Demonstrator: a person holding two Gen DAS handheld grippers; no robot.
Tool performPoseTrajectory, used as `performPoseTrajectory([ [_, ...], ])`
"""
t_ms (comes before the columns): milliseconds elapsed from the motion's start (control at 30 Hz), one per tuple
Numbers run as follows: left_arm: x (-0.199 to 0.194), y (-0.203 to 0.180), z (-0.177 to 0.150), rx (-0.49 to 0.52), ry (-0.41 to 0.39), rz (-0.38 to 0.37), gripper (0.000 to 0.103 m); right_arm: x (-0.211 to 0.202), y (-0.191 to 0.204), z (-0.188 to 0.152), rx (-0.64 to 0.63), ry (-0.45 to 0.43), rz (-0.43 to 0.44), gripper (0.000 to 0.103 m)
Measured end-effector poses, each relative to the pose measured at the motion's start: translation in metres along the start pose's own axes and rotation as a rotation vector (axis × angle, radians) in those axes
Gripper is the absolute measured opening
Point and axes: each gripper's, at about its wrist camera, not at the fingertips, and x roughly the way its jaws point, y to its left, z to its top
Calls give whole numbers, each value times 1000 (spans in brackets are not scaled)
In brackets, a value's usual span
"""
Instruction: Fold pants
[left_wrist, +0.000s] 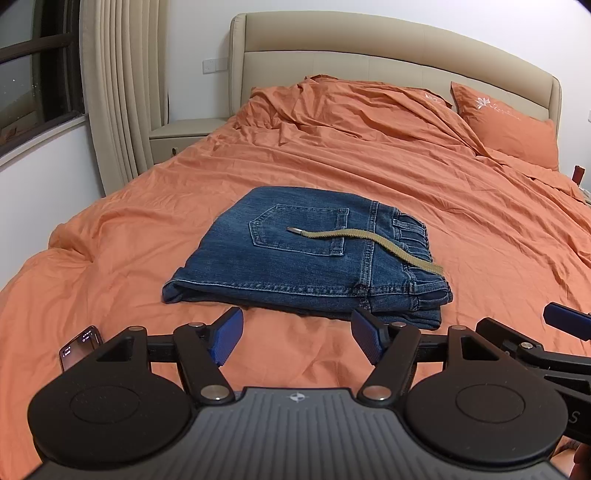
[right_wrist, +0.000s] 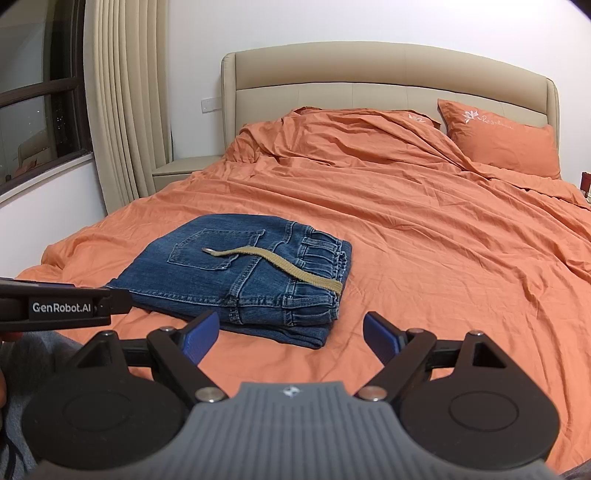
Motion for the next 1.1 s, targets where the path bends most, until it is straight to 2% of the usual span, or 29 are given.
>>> performPoseTrajectory([
  [1100, 1, 11, 4, 61, -8, 8, 76, 0, 0, 0, 20, 9, -2, 82],
])
